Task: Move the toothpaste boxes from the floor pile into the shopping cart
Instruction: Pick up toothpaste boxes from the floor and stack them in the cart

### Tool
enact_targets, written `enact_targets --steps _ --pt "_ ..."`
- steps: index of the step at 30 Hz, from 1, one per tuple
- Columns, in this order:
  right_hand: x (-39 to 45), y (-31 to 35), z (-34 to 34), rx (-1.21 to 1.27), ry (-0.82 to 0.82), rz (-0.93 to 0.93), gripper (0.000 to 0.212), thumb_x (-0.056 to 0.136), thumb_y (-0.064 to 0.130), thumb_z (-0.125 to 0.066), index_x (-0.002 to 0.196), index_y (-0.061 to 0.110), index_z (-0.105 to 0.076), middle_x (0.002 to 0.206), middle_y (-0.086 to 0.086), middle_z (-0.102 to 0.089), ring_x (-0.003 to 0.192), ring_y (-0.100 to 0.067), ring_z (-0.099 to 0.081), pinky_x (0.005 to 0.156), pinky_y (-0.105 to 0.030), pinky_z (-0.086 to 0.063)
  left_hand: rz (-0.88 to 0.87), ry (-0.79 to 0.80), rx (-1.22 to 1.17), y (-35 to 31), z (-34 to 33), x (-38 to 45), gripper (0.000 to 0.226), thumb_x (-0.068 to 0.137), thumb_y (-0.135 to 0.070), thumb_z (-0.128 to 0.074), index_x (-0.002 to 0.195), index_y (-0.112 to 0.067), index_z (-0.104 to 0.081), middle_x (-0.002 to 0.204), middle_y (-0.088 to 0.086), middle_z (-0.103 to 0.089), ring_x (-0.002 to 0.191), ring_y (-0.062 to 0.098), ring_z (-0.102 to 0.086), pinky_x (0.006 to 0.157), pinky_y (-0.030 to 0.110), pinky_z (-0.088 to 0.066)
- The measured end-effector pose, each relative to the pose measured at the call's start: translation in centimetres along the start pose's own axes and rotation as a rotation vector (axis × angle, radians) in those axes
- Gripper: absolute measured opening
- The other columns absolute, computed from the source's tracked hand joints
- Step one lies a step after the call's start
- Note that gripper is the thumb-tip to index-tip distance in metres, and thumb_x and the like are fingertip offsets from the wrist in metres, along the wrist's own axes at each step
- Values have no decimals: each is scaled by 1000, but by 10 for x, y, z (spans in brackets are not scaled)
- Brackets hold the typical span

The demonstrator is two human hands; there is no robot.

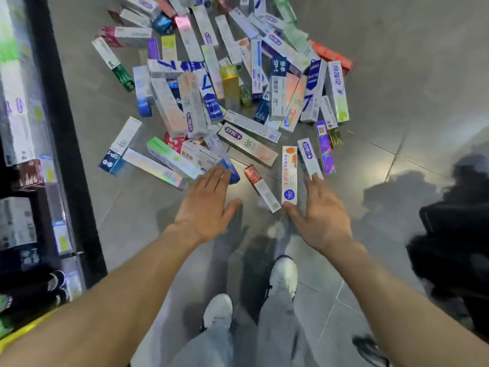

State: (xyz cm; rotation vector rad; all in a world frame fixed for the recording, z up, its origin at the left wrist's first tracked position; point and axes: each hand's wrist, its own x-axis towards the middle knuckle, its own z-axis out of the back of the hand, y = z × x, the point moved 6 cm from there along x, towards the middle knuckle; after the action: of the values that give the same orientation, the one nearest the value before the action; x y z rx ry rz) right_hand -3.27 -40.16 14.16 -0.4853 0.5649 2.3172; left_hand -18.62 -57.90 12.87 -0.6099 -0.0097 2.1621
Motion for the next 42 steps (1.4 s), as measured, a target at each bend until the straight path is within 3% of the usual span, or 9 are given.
enact_targets --steps 4,9,15,19,23,29,34,39,42 --pt "63 -29 -71 15 -16 16 83 95 62 -48 157 14 -21 167 -7 -14 154 -23 -11 125 -43 -16 -30 -1 -32 -6 -80 71 79 96 -58 -16 159 -11 -15 167 11 -15 154 26 -13 126 40 -8" --pt "140 -69 -155 30 -77 6 86 92 60 -55 157 13 -23 166 -8 -16 152 -23 -18 124 -39 -17 -65 -77 -32 16 -177 143 71 102 -52 -28 157 -7 -24 163 14 -25 150 31 -24 124 45 -16" --pt "193 -94 -203 117 -210 58 86 92 51 -61 156 7 -26 163 -15 -24 151 -26 -22 122 -36 -19 -289 -164 112 39 -239 199 79 97 -61 -19 157 -10 -24 165 11 -23 152 26 -21 124 48 -16" --pt "202 -99 -223 130 -211 84 85 93 51 -61 156 8 -23 164 -13 -22 150 -27 -23 122 -38 -21 -373 -243 188 41 -248 210 80 99 -62 -16 157 -8 -27 165 12 -22 153 26 -20 125 47 -13" --pt "201 -111 -228 226 -253 -25 89 85 62 -58 151 9 -29 151 -14 -40 138 -30 -39 111 -47 -39 -489 -288 256 37 -243 210 83 98 -68 -20 156 -9 -30 163 13 -26 152 28 -21 124 48 -16" --pt "210 -119 -231 340 -253 -180 89 64 74 -66 131 18 -48 126 -9 -61 116 -30 -58 93 -49 -52 -754 -145 434 16 -236 215 90 87 -82 -33 149 -17 -42 147 9 -47 140 28 -38 121 46 -26" --pt "210 -113 -229 485 -231 -303 68 74 45 -80 117 5 -46 122 -15 -60 114 -33 -59 88 -42 -51 -794 -267 364 -1 -237 210 51 84 -62 -64 112 -19 -57 103 2 -62 99 25 -57 94 37 -45" --pt "196 -119 -222 565 -234 -242 56 83 34 -77 112 14 -34 109 0 -53 97 -20 -56 75 -34 -45 -776 -305 225 7 -230 198 40 90 -54 -61 109 -20 -53 103 1 -62 92 23 -59 83 37 -50" --pt "183 -126 -213 678 -214 -235 55 80 36 -79 110 16 -37 108 3 -59 98 -16 -60 81 -42 -53 -695 -320 57 15 -210 191 46 92 -58 -47 114 -19 -55 106 1 -62 95 19 -57 85 36 -50"
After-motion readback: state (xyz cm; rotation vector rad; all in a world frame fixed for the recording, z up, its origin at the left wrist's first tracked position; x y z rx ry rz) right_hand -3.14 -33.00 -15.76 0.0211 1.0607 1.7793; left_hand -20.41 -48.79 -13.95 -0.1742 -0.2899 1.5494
